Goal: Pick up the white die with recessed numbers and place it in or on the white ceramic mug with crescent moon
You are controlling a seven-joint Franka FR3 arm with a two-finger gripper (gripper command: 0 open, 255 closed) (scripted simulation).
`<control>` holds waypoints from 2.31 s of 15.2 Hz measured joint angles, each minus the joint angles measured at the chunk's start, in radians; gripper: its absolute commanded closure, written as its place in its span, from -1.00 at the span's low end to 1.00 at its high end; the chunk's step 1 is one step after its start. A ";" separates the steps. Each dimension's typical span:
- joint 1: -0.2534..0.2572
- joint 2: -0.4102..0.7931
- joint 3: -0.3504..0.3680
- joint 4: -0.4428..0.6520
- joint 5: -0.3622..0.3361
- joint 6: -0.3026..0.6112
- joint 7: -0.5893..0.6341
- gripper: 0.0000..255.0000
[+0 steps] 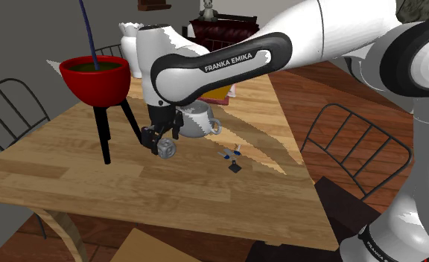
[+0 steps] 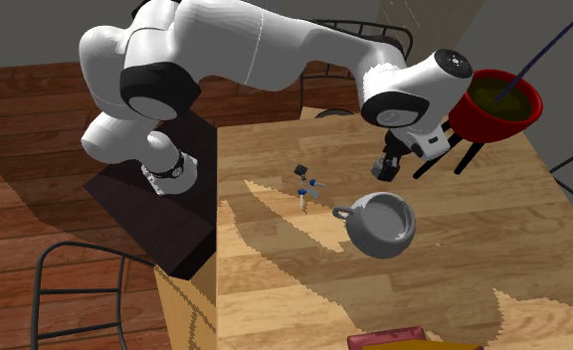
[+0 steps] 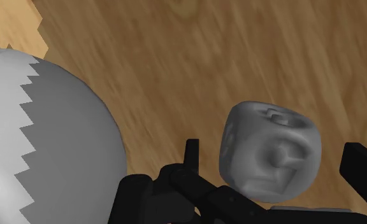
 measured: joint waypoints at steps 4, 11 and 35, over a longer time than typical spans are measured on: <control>0.000 0.010 -0.003 -0.019 -0.005 0.028 0.003 -1.00; 0.001 0.009 -0.002 -0.019 -0.003 0.031 0.004 1.00; -0.068 -0.563 0.082 -0.670 0.259 0.156 -0.073 -1.00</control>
